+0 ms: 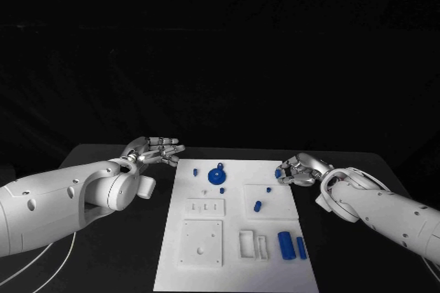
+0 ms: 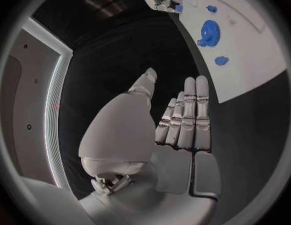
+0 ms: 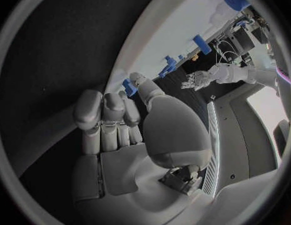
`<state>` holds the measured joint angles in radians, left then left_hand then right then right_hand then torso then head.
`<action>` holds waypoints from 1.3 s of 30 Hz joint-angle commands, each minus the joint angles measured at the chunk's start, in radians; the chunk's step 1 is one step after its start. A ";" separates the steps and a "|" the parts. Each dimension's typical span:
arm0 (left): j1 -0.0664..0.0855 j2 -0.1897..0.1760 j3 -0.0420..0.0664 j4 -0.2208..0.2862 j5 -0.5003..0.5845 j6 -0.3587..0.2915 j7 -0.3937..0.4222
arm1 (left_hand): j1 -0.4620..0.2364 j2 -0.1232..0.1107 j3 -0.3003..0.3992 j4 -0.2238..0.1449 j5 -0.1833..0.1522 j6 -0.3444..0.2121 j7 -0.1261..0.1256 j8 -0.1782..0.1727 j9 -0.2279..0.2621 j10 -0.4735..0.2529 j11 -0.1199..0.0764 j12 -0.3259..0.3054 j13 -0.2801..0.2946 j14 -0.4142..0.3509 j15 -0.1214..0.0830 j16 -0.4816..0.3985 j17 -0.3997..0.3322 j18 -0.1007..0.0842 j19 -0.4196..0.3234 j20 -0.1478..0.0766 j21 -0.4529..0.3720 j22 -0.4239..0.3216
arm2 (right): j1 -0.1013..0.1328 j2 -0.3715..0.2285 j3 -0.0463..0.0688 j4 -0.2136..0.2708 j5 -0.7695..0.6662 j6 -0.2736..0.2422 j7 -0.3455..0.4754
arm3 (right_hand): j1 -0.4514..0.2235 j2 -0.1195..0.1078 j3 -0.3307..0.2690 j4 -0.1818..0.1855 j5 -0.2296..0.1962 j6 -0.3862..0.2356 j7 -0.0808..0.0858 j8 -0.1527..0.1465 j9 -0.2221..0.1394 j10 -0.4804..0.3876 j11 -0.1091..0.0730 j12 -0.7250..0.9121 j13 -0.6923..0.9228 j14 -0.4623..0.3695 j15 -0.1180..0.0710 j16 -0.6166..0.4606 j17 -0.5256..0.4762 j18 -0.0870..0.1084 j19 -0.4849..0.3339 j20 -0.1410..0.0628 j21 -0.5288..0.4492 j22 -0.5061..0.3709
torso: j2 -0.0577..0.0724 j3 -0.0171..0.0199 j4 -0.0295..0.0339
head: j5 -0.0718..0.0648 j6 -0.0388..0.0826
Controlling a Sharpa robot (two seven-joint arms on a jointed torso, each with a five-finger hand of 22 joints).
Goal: Assemble the parts on the task board
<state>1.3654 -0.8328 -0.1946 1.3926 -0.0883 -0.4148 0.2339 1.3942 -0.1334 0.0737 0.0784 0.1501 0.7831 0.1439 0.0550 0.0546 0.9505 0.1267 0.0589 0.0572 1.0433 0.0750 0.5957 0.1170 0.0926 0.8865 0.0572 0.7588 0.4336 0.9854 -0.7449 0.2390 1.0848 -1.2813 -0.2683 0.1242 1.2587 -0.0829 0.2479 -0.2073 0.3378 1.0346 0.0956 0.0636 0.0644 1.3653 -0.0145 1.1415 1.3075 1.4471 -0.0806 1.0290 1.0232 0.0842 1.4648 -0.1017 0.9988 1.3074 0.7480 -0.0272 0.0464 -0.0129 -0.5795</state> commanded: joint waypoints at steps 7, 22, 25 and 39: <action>0.000 0.001 0.001 0.004 -0.006 0.016 0.009 | 0.003 0.000 -0.001 0.005 -0.005 -0.006 -0.001 0.003 0.001 -0.003 -0.003 0.001 0.001 0.005 -0.001 0.002 0.001 0.006 0.003 0.000 0.001 -0.001 | -0.001 0.013 0.000 -0.015 0.013 -0.014 0.002 | -0.014 0.002 0.060 0.003 -0.042 0.024 -0.002 -0.002 0.000 0.004 0.000 0.009 0.025 0.001 -0.003 -0.004 0.002 -0.003 0.062 -0.001 0.003 0.125 | 0.000 0.0014 -0.0003 | 0.003 0.002; 0.000 0.002 0.001 0.003 -0.008 0.019 0.005 | 0.005 -0.002 -0.002 0.010 -0.006 -0.010 -0.003 0.002 0.000 -0.008 -0.004 0.000 0.001 0.004 -0.001 0.002 0.001 0.006 0.002 0.000 0.000 -0.002 | -0.002 0.030 0.000 -0.031 0.020 -0.012 0.000 | -0.013 -0.003 0.044 0.010 -0.040 0.024 -0.002 -0.001 0.000 0.005 0.001 0.008 0.024 0.001 -0.003 -0.004 0.002 -0.002 0.062 -0.001 0.003 0.125 | 0.000 0.0017 -0.0011 | 0.004 0.002; 0.000 0.002 0.001 0.003 -0.008 0.020 0.003 | 0.005 -0.002 -0.002 0.010 -0.006 -0.010 -0.003 0.002 0.000 -0.008 -0.004 0.000 0.001 0.004 -0.001 0.002 0.001 0.006 0.002 0.000 0.000 -0.002 | -0.002 0.031 0.000 -0.032 0.020 -0.011 0.000 | -0.012 -0.002 0.043 0.011 -0.040 0.028 -0.002 -0.001 0.000 0.005 0.002 0.009 0.025 0.001 -0.003 -0.004 0.002 -0.002 0.062 -0.001 0.003 0.125 | -0.001 0.0018 -0.0004 | 0.003 0.002; 0.000 0.001 0.001 0.004 -0.013 0.029 -0.001 | 0.005 0.003 -0.003 0.009 -0.009 -0.001 -0.002 0.003 0.001 0.003 -0.003 0.001 0.001 0.003 -0.001 0.002 0.001 0.005 0.002 0.000 0.000 -0.002 | -0.007 0.034 0.000 -0.030 0.032 -0.054 0.006 | 0.005 0.049 0.105 -0.009 -0.158 0.236 -0.041 0.001 0.065 0.011 -0.017 0.011 0.027 0.000 -0.020 -0.009 0.001 -0.017 0.061 -0.018 0.003 0.125 | 0.000 0.0020 -0.0002 | 0.002 0.001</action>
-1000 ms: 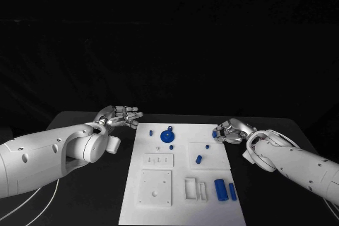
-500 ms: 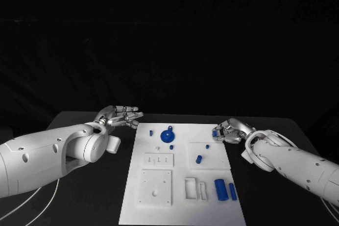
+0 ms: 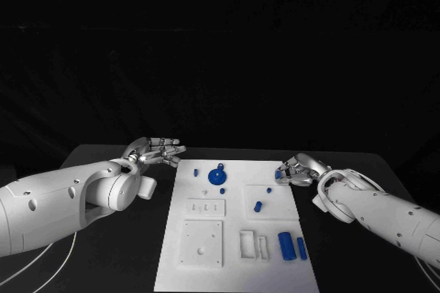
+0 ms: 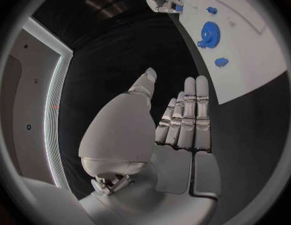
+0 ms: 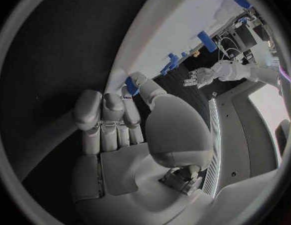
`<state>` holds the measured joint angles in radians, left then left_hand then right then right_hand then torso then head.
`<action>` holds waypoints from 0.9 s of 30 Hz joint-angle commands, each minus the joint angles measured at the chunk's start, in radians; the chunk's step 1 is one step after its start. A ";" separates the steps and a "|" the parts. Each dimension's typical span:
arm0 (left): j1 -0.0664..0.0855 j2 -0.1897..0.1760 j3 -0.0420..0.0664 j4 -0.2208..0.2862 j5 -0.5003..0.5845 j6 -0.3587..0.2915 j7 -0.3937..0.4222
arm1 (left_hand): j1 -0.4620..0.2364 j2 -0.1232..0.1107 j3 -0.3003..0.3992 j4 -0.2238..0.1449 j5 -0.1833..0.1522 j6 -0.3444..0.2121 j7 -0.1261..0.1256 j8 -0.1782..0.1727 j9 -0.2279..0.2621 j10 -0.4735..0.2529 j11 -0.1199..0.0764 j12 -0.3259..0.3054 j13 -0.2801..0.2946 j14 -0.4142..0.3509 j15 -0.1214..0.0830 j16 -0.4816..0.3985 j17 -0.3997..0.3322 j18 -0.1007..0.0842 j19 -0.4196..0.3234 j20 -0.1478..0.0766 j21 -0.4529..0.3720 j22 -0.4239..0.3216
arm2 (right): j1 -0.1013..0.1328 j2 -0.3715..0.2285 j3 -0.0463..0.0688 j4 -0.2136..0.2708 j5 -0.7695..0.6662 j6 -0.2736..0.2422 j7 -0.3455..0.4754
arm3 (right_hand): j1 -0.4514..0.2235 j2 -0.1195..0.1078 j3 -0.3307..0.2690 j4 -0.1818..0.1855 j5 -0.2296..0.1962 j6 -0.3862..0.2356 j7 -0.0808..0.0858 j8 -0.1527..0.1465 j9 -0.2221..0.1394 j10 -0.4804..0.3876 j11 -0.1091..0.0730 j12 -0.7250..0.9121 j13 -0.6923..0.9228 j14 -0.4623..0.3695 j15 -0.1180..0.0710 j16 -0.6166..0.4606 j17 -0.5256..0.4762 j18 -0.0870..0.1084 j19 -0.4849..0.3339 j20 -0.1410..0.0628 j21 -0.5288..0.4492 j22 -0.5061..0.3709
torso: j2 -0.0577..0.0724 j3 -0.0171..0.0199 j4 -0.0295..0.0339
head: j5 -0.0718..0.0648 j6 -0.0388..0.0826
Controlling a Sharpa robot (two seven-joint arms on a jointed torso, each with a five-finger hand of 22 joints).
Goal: Assemble the parts on the task board
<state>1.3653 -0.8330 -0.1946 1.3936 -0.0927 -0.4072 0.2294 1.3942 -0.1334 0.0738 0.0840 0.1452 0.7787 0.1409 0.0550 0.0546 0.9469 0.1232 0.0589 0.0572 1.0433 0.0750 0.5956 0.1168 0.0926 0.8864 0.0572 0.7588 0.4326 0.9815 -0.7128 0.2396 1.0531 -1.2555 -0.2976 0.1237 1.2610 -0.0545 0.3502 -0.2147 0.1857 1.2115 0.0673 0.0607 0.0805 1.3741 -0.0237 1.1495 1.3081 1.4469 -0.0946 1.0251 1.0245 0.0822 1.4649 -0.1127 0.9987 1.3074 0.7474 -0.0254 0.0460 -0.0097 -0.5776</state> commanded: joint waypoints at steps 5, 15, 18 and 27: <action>0.000 0.001 0.001 0.001 -0.020 0.038 0.007 | -0.012 0.062 -0.025 -0.048 -0.006 0.154 -0.019 0.009 0.006 0.079 -0.012 0.000 0.001 0.018 -0.011 0.022 0.009 0.006 0.012 -0.009 0.019 0.010 | -0.004 0.002 0.000 0.011 0.010 -0.057 -0.003 | -0.006 0.025 0.004 -0.010 -0.008 0.067 -0.016 0.004 0.087 0.006 -0.013 0.006 0.031 0.001 -0.007 -0.007 0.002 -0.018 0.061 -0.010 0.002 0.125 | -0.001 0.0009 -0.0022 | 0.001 -0.001; 0.002 0.001 0.004 0.002 -0.058 0.060 -0.024 | -0.050 0.108 -0.064 -0.077 -0.009 0.260 -0.013 0.010 0.010 0.292 -0.039 0.000 0.002 0.055 -0.033 0.094 0.042 0.005 0.033 -0.031 0.082 0.050 | 0.013 -0.013 0.000 0.064 0.012 -0.045 -0.092 | -0.009 0.025 0.002 -0.014 -0.007 0.065 -0.018 0.004 0.117 0.009 -0.015 0.006 0.036 0.002 -0.007 -0.009 0.003 -0.017 0.062 -0.010 -0.002 0.124 | -0.009 0.0016 -0.0067 | 0.001 0.007; 0.010 0.001 0.005 0.012 -0.072 0.080 -0.052 | -0.070 0.103 -0.080 -0.063 -0.010 0.242 -0.012 0.010 0.010 0.305 -0.047 0.000 0.003 0.114 -0.052 0.159 0.080 0.011 0.074 -0.051 0.138 0.080 | 0.032 -0.016 0.000 0.091 -0.030 0.001 -0.151 | -0.009 0.029 0.005 -0.014 -0.020 0.063 -0.018 0.004 0.118 0.008 -0.015 0.006 0.037 0.001 -0.007 -0.012 0.001 -0.016 0.060 -0.010 -0.008 0.122 | -0.014 0.0026 -0.0093 | 0.001 0.009; 0.061 0.048 0.006 -0.005 -0.217 0.228 -0.228 | -0.118 0.098 -0.102 -0.004 -0.011 0.318 -0.053 0.014 0.018 0.539 -0.122 0.046 0.029 0.203 -0.123 0.375 0.262 -0.005 0.099 -0.118 0.275 0.166 | 0.087 0.013 0.000 0.165 -0.131 0.088 -0.312 | -0.016 0.014 0.051 -0.014 -0.041 0.064 -0.017 0.004 0.126 0.010 -0.015 0.005 0.041 0.002 -0.006 -0.013 0.003 -0.017 0.061 -0.010 -0.012 0.122 | -0.038 0.0012 -0.0094 | 0.007 0.006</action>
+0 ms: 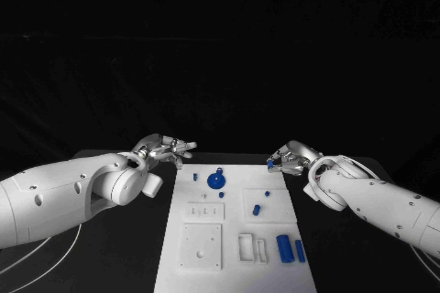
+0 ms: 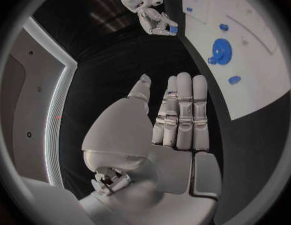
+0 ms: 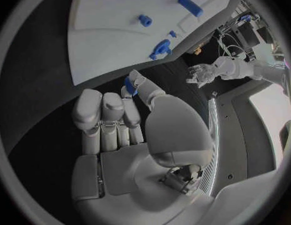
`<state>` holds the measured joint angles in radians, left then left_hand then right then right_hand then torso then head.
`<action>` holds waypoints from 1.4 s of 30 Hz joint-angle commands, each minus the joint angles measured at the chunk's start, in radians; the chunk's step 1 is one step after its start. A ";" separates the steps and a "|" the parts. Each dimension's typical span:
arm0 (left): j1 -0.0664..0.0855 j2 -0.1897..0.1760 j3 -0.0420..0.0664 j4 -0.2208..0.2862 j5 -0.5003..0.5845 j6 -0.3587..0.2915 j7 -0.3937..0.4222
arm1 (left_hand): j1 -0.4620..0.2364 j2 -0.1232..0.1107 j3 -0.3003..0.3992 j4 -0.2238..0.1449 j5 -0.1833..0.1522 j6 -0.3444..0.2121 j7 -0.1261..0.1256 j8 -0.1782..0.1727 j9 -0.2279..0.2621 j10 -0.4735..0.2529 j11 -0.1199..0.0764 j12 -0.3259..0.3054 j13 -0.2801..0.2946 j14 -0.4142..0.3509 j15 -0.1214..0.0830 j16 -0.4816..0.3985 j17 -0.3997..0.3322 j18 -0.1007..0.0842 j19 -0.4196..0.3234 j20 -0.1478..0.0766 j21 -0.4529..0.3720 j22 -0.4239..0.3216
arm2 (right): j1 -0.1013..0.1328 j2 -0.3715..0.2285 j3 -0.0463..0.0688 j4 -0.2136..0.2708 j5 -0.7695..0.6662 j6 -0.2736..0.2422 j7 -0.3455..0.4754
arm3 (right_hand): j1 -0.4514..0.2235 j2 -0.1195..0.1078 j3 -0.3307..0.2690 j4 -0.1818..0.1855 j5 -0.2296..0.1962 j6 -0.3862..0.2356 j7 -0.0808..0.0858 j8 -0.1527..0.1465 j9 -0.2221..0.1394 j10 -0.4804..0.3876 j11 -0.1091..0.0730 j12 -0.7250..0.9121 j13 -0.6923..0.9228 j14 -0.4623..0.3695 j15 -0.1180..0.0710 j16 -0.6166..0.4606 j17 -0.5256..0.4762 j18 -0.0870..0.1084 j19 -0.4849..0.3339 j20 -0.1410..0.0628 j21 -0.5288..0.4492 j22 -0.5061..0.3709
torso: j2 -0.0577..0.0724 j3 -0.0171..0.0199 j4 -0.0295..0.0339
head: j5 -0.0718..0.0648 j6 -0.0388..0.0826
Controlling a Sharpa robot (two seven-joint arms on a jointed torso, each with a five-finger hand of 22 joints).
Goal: Assemble the parts on the task board
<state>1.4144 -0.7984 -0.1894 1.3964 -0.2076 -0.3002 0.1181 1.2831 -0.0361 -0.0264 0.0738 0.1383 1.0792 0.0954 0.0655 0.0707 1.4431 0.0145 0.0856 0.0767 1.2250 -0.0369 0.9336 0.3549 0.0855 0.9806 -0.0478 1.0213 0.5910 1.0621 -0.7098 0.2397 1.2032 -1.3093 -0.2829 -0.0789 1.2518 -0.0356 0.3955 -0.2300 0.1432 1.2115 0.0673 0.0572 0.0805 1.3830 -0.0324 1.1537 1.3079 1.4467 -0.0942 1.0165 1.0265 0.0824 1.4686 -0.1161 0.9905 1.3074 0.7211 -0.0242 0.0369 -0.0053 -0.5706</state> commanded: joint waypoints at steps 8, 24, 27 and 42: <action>0.049 0.102 0.001 -0.052 -0.159 0.157 -0.282 | -0.016 0.024 -0.011 -0.019 0.047 0.121 -0.045 0.003 0.026 0.065 -0.054 0.198 0.122 0.045 -0.052 0.197 0.130 -0.017 0.041 -0.058 0.059 0.044 | 0.028 0.065 -0.001 0.072 -0.141 0.082 -0.229 | -0.009 -0.014 0.026 0.005 0.002 0.065 -0.017 0.007 0.129 0.003 -0.008 0.000 0.041 0.003 -0.005 -0.002 0.004 -0.019 0.059 -0.005 -0.001 0.122 | -0.026 -0.0013 0.0028 | 0.014 -0.006; 0.060 0.247 0.002 -0.144 -0.291 0.145 -0.524 | -0.121 -0.067 0.048 0.100 0.046 0.167 -0.078 0.006 0.354 0.056 -0.068 0.260 0.210 0.044 -0.062 0.236 0.166 -0.026 0.054 -0.071 0.036 0.102 | 0.036 0.142 -0.012 0.095 -0.170 0.087 -0.312 | -0.013 -0.023 0.034 0.007 0.028 0.065 -0.017 0.007 0.129 0.002 -0.009 -0.002 0.041 0.003 -0.005 -0.006 0.000 -0.019 0.059 -0.005 -0.007 0.120 | -0.032 -0.0032 0.0039 | 0.014 -0.006; 0.059 0.271 0.002 -0.158 -0.321 0.153 -0.551 | -0.132 -0.081 0.057 0.129 0.034 0.164 -0.084 0.007 0.467 0.054 -0.072 0.280 0.233 0.043 -0.066 0.259 0.174 -0.027 0.059 -0.073 0.031 0.119 | 0.037 0.149 -0.013 0.104 -0.171 0.092 -0.314 | -0.014 -0.024 0.035 0.007 0.042 0.065 -0.017 0.007 0.129 0.002 -0.009 -0.004 0.041 0.003 -0.005 -0.008 -0.001 -0.019 0.059 -0.005 -0.010 0.120 | -0.031 -0.0037 0.0064 | 0.018 -0.002; 0.058 0.327 0.002 -0.200 -0.385 0.163 -0.581 | -0.135 -0.096 0.065 0.163 -0.008 0.138 -0.078 0.000 0.525 0.043 -0.066 0.273 0.248 0.033 -0.061 0.260 0.160 -0.027 0.060 -0.069 0.005 0.149 | 0.037 0.170 -0.015 0.129 -0.172 0.110 -0.320 | -0.015 -0.025 0.033 0.007 0.049 0.065 -0.017 0.007 0.130 0.000 -0.010 -0.008 0.039 0.002 -0.006 -0.011 -0.004 -0.018 0.059 -0.006 -0.014 0.119 | -0.031 -0.0019 0.0073 | 0.018 -0.005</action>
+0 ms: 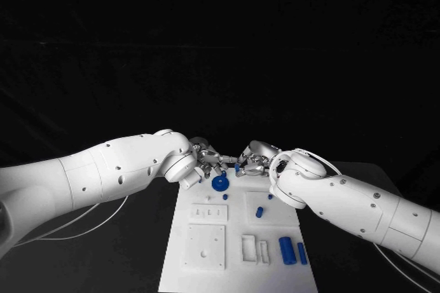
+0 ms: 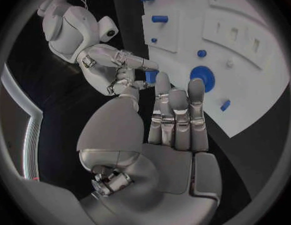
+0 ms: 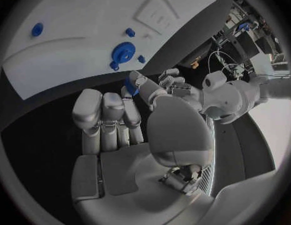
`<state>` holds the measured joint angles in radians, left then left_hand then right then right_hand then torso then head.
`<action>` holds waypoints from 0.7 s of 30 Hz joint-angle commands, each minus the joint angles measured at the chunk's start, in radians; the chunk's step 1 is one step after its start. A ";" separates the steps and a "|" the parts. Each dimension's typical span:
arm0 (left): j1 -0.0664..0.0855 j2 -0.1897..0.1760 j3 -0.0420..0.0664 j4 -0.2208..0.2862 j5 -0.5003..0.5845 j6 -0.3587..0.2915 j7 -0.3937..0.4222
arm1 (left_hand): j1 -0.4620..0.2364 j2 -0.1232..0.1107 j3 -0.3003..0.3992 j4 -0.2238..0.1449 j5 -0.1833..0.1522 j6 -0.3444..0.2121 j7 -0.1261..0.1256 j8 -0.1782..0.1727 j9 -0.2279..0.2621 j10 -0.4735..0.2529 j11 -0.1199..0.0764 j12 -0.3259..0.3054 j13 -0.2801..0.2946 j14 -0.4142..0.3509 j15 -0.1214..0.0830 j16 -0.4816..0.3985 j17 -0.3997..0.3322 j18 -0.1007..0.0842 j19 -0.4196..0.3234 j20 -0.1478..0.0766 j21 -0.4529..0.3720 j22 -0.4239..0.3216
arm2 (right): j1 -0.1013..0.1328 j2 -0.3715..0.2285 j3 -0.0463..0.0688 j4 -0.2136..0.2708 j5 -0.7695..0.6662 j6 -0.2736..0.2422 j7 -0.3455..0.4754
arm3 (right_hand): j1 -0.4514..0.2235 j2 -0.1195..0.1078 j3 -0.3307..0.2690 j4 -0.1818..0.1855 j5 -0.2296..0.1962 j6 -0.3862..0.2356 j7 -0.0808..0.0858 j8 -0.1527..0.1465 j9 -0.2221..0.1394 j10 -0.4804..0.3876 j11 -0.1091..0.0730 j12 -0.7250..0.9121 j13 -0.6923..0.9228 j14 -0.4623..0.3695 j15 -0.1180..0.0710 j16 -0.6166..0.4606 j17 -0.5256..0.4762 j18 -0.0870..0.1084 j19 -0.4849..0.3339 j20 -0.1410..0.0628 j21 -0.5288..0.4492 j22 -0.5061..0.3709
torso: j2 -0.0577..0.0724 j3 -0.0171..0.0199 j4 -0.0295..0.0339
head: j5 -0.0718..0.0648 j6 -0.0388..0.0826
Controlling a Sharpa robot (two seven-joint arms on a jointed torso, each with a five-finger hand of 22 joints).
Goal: Assemble the parts on the task board
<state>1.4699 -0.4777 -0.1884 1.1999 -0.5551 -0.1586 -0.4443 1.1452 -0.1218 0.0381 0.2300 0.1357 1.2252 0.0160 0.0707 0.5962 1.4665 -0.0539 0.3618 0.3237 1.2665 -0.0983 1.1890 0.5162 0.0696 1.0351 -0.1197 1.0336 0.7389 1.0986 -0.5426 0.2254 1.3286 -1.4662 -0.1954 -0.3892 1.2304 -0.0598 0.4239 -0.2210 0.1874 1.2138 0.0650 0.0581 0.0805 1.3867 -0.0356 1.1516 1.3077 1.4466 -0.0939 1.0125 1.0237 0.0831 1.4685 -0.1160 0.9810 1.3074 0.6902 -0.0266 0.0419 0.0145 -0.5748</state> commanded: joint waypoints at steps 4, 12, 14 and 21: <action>0.001 0.014 0.001 -0.010 -0.048 0.029 -0.021 | 0.004 -0.011 0.000 0.005 -0.007 -0.012 0.002 -0.005 -0.004 0.019 0.003 -0.005 0.001 -0.010 0.001 0.004 -0.004 -0.011 0.005 0.004 -0.010 0.005 | 0.002 0.007 -0.002 0.006 -0.016 0.026 -0.011 | 0.006 -0.001 0.004 -0.002 0.005 0.062 -0.015 0.006 0.130 -0.004 -0.006 -0.006 0.039 0.002 -0.006 -0.007 -0.001 -0.019 0.059 -0.006 -0.005 0.119 | 0.000 0.0001 0.0010 | -0.001 0.000; -0.006 0.026 0.000 -0.022 -0.057 0.045 -0.023 | 0.006 -0.006 -0.002 -0.004 -0.009 -0.015 0.004 -0.005 -0.016 0.017 0.004 -0.008 0.001 -0.012 0.002 0.006 -0.009 -0.011 0.007 0.006 -0.021 0.017 | 0.003 0.012 -0.005 0.009 -0.016 0.032 -0.015 | 0.006 -0.001 0.003 -0.002 0.005 0.063 -0.015 0.006 0.130 -0.004 -0.006 -0.007 0.039 0.002 -0.006 -0.009 -0.003 -0.019 0.059 -0.006 -0.005 0.119 | 0.001 -0.0006 -0.0003 | -0.004 0.000; -0.008 0.026 0.000 -0.022 -0.057 0.048 -0.022 | 0.006 -0.005 -0.002 -0.006 -0.010 -0.015 0.004 -0.005 -0.017 0.016 0.005 -0.009 0.000 -0.013 0.002 0.006 -0.010 -0.011 0.007 0.006 -0.023 0.019 | 0.003 0.014 -0.005 0.010 -0.017 0.032 -0.016 | 0.006 -0.001 0.003 -0.002 0.005 0.063 -0.015 0.006 0.130 -0.004 -0.006 -0.007 0.039 0.002 -0.006 -0.009 -0.003 -0.019 0.059 -0.006 -0.005 0.119 | 0.001 -0.0005 -0.0001 | -0.006 0.000; -0.012 0.027 0.000 -0.024 -0.058 0.055 -0.020 | 0.008 0.002 -0.004 -0.018 -0.010 -0.014 0.005 -0.005 -0.020 0.015 0.005 -0.011 -0.001 -0.015 0.003 0.005 -0.015 -0.011 0.008 0.007 -0.032 0.028 | 0.004 0.017 -0.006 0.014 -0.019 0.032 -0.020 | 0.006 -0.001 0.003 -0.002 0.005 0.063 -0.015 0.006 0.130 -0.004 -0.006 -0.007 0.039 0.002 -0.006 -0.009 -0.003 -0.019 0.059 -0.006 -0.005 0.119 | 0.002 -0.0005 0.0022 | -0.010 0.000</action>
<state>1.4585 -0.4538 -0.1891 1.1761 -0.6046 -0.1261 -0.4655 1.1490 -0.1255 0.0329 0.2181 0.1305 1.2155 0.0203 0.0706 0.5767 1.4665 -0.0538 0.3532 0.3235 1.2557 -0.0946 1.1889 0.5022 0.0695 1.0386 -0.1161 1.0055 0.7660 1.1015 -0.5278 0.2197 1.3397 -1.4711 -0.1787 -0.4031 1.2305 -0.0652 0.4238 -0.2210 0.1877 1.2144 0.0645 0.0608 0.0806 1.3867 -0.0355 1.1492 1.3076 1.4466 -0.0938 1.0077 1.0219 0.0832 1.4684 -0.1159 0.9811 1.3073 0.6920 -0.0267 0.0421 0.0070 -0.5727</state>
